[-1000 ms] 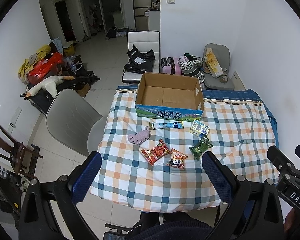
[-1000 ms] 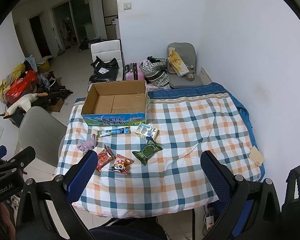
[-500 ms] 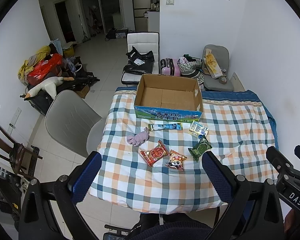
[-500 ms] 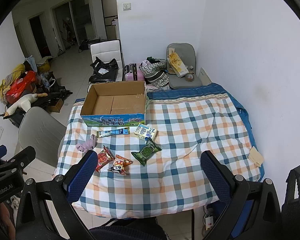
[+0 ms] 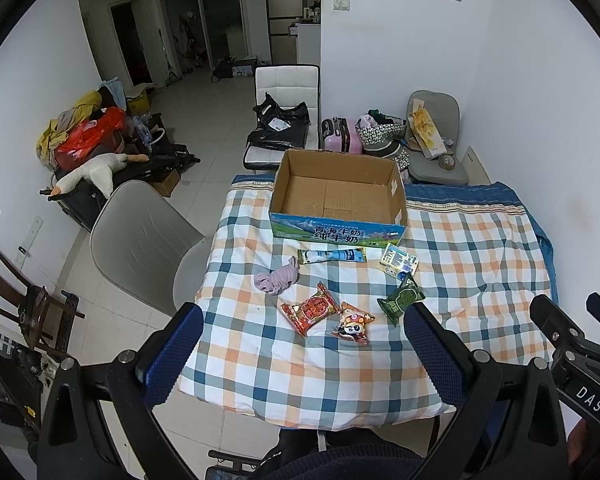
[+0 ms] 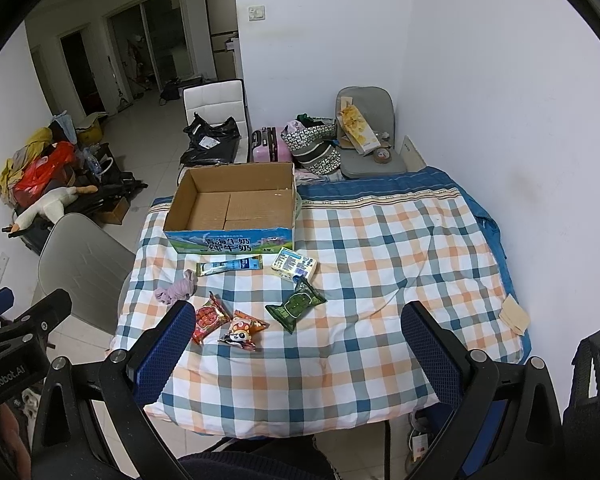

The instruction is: Organize soft objects

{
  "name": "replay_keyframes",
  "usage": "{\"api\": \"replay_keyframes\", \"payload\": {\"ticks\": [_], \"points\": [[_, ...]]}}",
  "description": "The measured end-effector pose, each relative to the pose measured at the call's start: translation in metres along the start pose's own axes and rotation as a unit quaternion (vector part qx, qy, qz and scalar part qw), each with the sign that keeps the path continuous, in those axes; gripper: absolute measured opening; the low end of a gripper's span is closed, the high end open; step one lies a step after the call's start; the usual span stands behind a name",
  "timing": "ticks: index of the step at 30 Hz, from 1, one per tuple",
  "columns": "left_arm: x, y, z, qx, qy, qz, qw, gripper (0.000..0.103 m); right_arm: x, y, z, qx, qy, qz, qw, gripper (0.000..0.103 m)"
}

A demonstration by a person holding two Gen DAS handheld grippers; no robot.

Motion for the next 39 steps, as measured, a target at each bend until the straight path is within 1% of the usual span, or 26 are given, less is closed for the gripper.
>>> {"api": "replay_keyframes", "payload": {"ticks": [2,4,6,9,11,12,14,15,18,19,21,24,25,27,30,32,33,35,36,37,38,39], "points": [[-0.003,-0.002,-0.001,0.001,0.004,0.003,1.0,0.103,0.003,-0.004,0.0,0.003,-0.003,-0.007,1.0,0.103],[-0.005,-0.021,-0.003,-0.002,0.014,-0.01,0.9999,0.103,0.006,-0.013,-0.001,0.007,-0.008,-0.015,1.0,0.103],[-0.006,-0.047,-0.006,-0.002,0.022,-0.027,0.9994,0.103,0.01,-0.037,-0.008,0.014,-0.014,-0.035,0.999,0.103],[-0.008,-0.091,-0.007,0.004,0.024,-0.061,0.9978,0.103,0.007,-0.097,-0.008,0.023,-0.026,-0.087,0.996,0.103],[-0.011,-0.125,-0.008,0.012,0.022,-0.094,0.9952,0.103,-0.002,-0.142,-0.004,0.025,-0.035,-0.124,0.991,0.103],[-0.013,-0.144,-0.009,0.01,0.024,-0.109,0.9937,0.103,-0.009,-0.168,-0.002,0.027,-0.039,-0.142,0.989,0.103],[-0.021,-0.182,-0.012,0.01,0.032,-0.145,0.9888,0.103,-0.024,-0.216,0.002,0.031,-0.051,-0.179,0.982,0.103],[-0.024,-0.201,-0.015,0.008,0.038,-0.162,0.9861,0.103,-0.031,-0.236,0.005,0.029,-0.057,-0.192,0.979,0.103],[-0.032,-0.248,-0.016,-0.004,0.038,-0.199,0.9793,0.103,-0.044,-0.305,0.013,0.033,-0.086,-0.241,0.966,0.103],[-0.033,-0.261,-0.015,-0.009,0.033,-0.2,0.9791,0.103,-0.051,-0.324,0.017,0.036,-0.094,-0.251,0.963,0.103],[-0.037,-0.29,-0.008,-0.008,0.005,-0.21,0.9777,0.103,-0.056,-0.36,0.022,0.028,-0.103,-0.269,0.957,0.103],[-0.043,-0.333,0.005,-0.014,-0.04,-0.237,0.9705,0.103,-0.062,-0.415,0.025,0.02,-0.115,-0.297,0.948,0.103],[-0.045,-0.346,0.01,-0.017,-0.055,-0.244,0.9681,0.103,-0.064,-0.426,0.026,0.022,-0.117,-0.306,0.944,0.103],[-0.049,-0.369,0.016,-0.018,-0.083,-0.258,0.9623,0.103,-0.067,-0.45,0.027,0.029,-0.127,-0.326,0.936,0.102],[-0.06,-0.402,0.026,-0.013,-0.12,-0.284,0.9511,0.103,-0.074,-0.484,0.023,0.027,-0.139,-0.347,0.927,0.102],[-0.067,-0.42,0.03,-0.014,-0.142,-0.305,0.9414,0.103,-0.078,-0.501,0.021,0.028,-0.15,-0.357,0.922,0.101],[-0.07,-0.427,0.032,-0.013,-0.151,-0.311,0.9385,0.103,-0.08,-0.51,0.02,0.029,-0.157,-0.362,0.918,0.099],[-0.075,-0.437,0.035,-0.023,-0.163,-0.316,0.9343,0.103,-0.085,-0.525,0.016,0.031,-0.17,-0.376,0.91,0.087],[-0.077,-0.44,0.035,-0.027,-0.163,-0.319,0.9334,0.102,-0.087,-0.532,0.013,0.038,-0.176,-0.384,0.906,0.076],[-0.079,-0.443,0.035,-0.029,-0.161,-0.321,0.9328,0.097,-0.088,-0.537,0.01,0.039,-0.176,-0.389,0.903,0.064],[-0.08,-0.444,0.035,-0.031,-0.159,-0.324,0.9321,0.091,-0.089,-0.54,0.007,0.037,-0.173,-0.393,0.902,0.06],[-0.081,-0.445,0.034,-0.04,-0.152,-0.328,0.9316,0.083,-0.089,-0.542,0.002,0.039,-0.164,-0.397,0.902,0.052]]}}
Point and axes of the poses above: each gripper's, at about its wrist camera, not at the fingertips, and y roughly against the way its jaws point, z to its right, x to its top, the point moved 1 cm from there along -y, roughly the way its jaws point, and after that the axes turned 3 degrees about -y, right-handed, at the moved point
